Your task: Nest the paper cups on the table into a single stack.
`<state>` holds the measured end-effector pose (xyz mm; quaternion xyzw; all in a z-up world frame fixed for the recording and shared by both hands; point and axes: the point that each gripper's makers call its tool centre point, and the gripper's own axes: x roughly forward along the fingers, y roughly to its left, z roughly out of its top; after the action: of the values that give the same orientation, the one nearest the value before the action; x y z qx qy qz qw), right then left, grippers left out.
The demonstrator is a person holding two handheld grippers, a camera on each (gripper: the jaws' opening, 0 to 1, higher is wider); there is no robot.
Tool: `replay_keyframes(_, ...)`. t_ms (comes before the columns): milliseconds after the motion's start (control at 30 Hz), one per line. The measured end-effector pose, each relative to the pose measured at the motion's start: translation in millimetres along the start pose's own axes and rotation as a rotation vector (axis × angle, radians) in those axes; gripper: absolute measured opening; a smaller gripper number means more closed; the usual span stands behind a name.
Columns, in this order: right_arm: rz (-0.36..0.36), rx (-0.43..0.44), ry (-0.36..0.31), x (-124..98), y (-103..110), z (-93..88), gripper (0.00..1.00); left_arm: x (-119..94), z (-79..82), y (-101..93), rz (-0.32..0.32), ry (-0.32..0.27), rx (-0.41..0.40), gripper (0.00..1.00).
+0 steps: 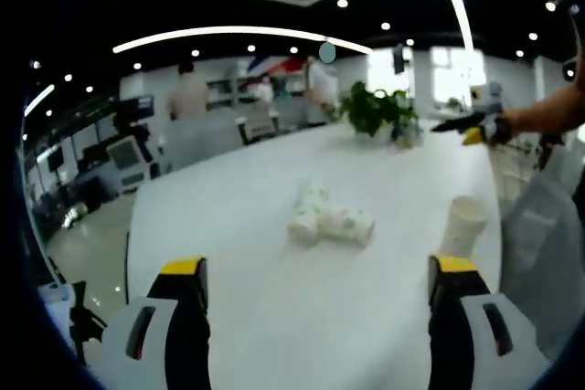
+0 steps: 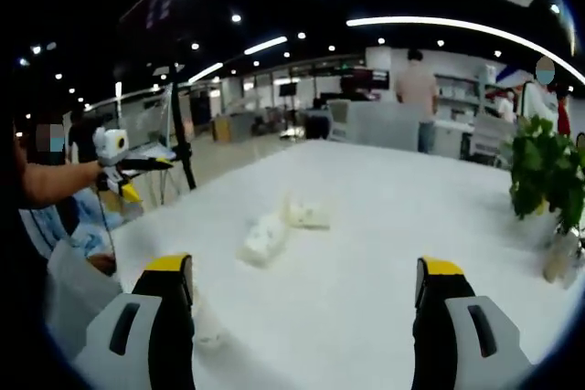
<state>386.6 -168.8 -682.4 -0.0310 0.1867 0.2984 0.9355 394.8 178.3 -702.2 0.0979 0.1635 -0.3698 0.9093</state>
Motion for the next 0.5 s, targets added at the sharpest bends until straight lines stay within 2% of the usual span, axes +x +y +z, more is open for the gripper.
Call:
replay_keyframes(300,0.061,-0.046,0.086,27.4,7.3,4.4,1.0,0.4,-0.9,6.1,0.012,0.02,0.008,0.99)
replay_keyframes(500,0.115,-0.056,0.198,45.0,7.9,-2.9,1.0,1.0,-3.7,6.1,0.015,0.036,0.01,0.99)
